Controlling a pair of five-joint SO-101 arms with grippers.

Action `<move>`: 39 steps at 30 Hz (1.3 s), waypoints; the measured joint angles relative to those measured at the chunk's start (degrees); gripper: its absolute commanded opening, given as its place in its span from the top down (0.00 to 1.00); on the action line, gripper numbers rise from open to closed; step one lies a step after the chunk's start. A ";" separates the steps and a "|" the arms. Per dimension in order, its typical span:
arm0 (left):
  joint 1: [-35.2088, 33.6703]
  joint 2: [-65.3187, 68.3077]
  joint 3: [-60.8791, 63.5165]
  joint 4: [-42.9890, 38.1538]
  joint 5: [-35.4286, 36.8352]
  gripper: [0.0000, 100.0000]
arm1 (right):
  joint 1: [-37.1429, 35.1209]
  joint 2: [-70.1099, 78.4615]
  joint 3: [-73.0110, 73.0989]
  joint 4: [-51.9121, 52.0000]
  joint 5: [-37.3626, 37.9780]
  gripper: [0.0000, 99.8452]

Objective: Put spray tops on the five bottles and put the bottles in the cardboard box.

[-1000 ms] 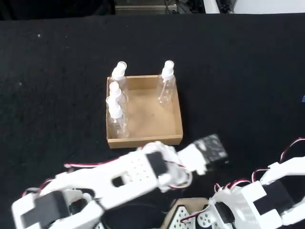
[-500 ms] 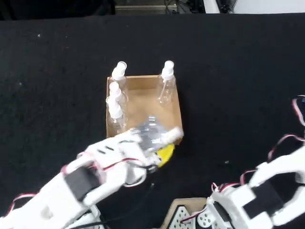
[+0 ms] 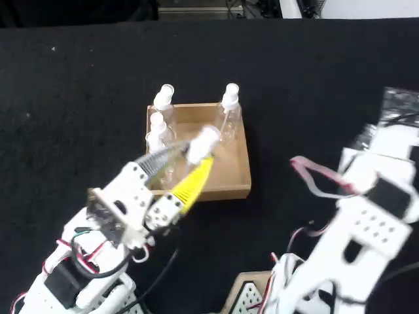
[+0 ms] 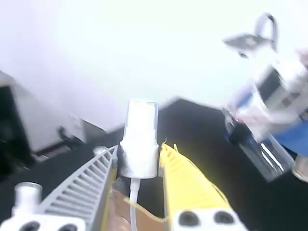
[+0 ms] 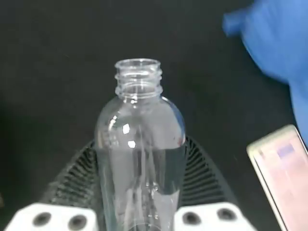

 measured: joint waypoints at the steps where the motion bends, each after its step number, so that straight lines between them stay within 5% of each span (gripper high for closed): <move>1: -1.41 -0.53 0.00 -1.41 0.00 0.97 | -2.73 -2.55 1.41 -0.97 -1.85 0.99; 8: -7.82 -3.43 0.00 -12.84 0.00 0.97 | -23.30 -18.37 14.15 -9.93 -13.10 0.99; 19: -8.26 0.44 -0.09 -33.58 0.00 0.97 | -45.45 -40.97 35.16 -21.01 -14.86 0.99; 29: -8.26 25.85 -13.10 -36.31 0.00 0.97 | -49.67 -55.47 46.59 -23.12 -14.86 0.99; 39: -4.92 29.01 -13.89 -36.31 0.00 0.97 | -49.76 -55.47 48.97 -23.30 -14.86 0.99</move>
